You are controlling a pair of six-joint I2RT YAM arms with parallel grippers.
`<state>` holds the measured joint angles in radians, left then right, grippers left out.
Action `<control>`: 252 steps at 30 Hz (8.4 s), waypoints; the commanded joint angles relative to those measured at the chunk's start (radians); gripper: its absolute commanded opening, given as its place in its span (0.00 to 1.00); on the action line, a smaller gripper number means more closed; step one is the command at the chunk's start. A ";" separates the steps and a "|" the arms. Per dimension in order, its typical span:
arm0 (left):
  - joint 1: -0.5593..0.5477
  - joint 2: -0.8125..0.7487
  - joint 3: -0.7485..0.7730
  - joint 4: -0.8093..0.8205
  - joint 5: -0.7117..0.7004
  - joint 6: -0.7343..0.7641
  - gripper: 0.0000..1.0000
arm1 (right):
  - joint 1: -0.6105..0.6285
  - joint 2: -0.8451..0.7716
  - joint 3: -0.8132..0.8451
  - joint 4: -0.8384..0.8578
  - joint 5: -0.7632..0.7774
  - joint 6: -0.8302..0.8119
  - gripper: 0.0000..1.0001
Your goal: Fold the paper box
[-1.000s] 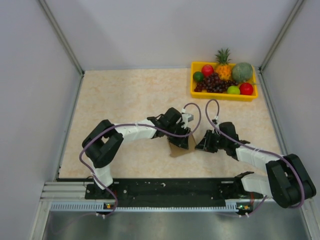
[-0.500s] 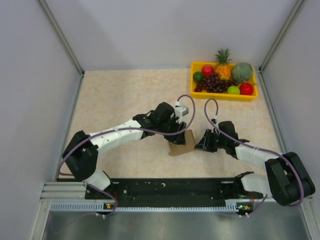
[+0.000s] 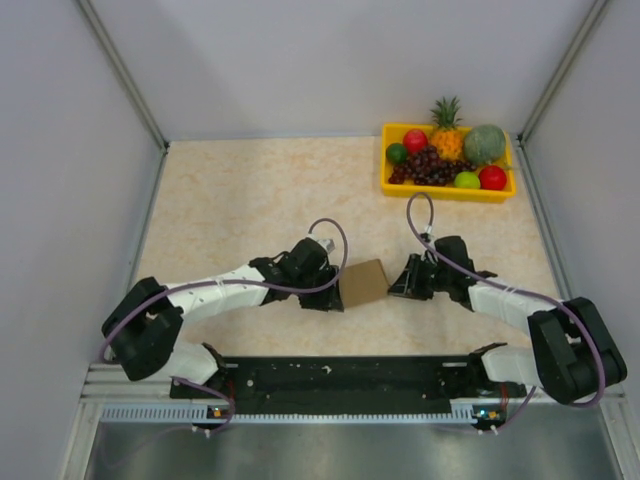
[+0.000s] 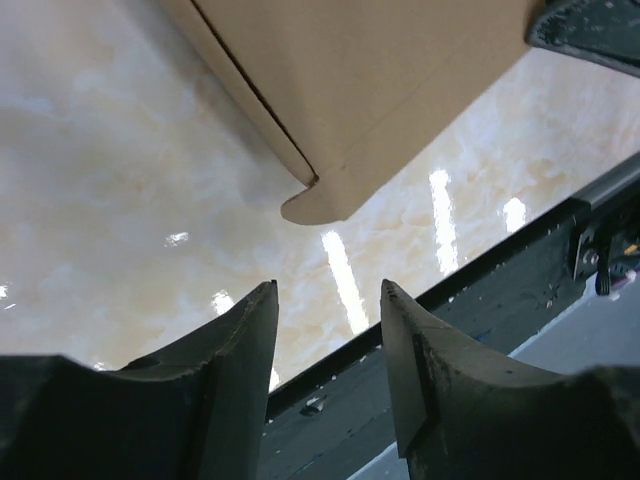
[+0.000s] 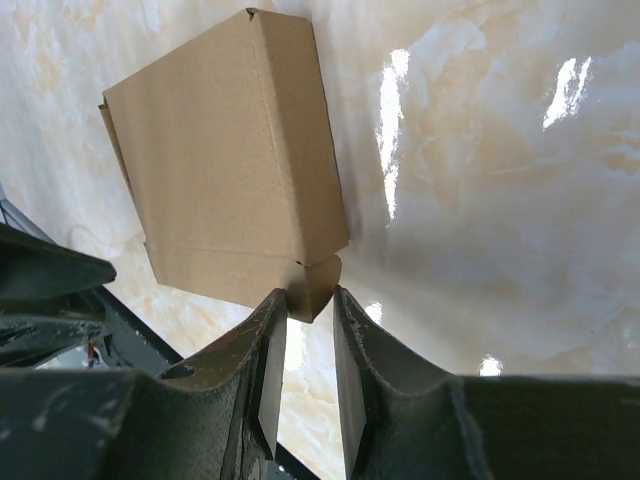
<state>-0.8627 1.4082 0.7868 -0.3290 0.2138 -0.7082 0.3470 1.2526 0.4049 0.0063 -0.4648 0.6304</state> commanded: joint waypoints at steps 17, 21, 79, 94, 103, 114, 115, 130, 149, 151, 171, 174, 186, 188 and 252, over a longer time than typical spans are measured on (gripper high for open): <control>0.010 0.135 0.074 0.116 -0.016 -0.085 0.39 | 0.010 0.071 0.173 -0.114 -0.032 -0.199 0.33; 0.010 0.141 0.077 0.114 -0.028 -0.093 0.40 | 0.010 0.102 0.178 -0.086 -0.055 -0.193 0.31; 0.051 0.038 -0.184 0.596 -0.042 -0.231 0.21 | 0.043 0.149 0.072 0.189 -0.158 0.187 0.23; 0.076 0.052 -0.187 0.476 -0.007 -0.132 0.31 | 0.018 0.176 0.112 0.103 -0.153 0.080 0.31; 0.086 0.046 -0.201 0.505 0.030 -0.140 0.32 | 0.012 0.188 0.088 0.185 -0.209 0.150 0.27; 0.096 0.043 -0.213 0.515 0.048 -0.145 0.11 | -0.005 0.232 0.029 0.313 -0.229 0.272 0.00; 0.094 0.038 -0.210 0.509 0.045 -0.143 0.11 | -0.012 0.235 0.028 0.316 -0.230 0.273 0.00; 0.094 -0.167 -0.193 0.242 0.015 0.042 0.74 | -0.022 0.120 0.160 -0.055 -0.149 -0.090 0.55; 0.123 -0.015 -0.014 0.149 -0.013 0.207 0.70 | 0.012 0.054 0.169 -0.080 -0.058 -0.202 0.59; 0.117 -0.041 -0.046 0.160 -0.036 0.216 0.70 | 0.018 0.015 0.173 -0.110 -0.032 -0.216 0.59; 0.326 0.108 0.119 0.278 0.097 0.100 0.75 | 0.489 -0.262 -0.069 0.289 0.229 -0.065 0.56; 0.330 0.280 0.291 0.142 0.128 0.179 0.73 | 0.483 -0.223 -0.126 0.385 0.212 0.057 0.56; 0.323 0.377 0.235 0.269 0.289 0.214 0.61 | 0.282 0.042 -0.144 0.678 0.026 0.219 0.61; 0.314 0.350 0.198 0.286 0.289 0.211 0.61 | 0.225 0.073 -0.114 0.699 -0.010 0.219 0.61; 0.070 0.336 0.236 0.171 0.125 0.211 0.13 | 0.237 -0.121 -0.146 0.482 -0.065 -0.127 0.39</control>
<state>-0.7910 1.7206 1.0355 -0.2306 0.3462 -0.4854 0.5030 1.0916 0.2359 0.4328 -0.5045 0.6003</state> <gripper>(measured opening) 0.138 0.400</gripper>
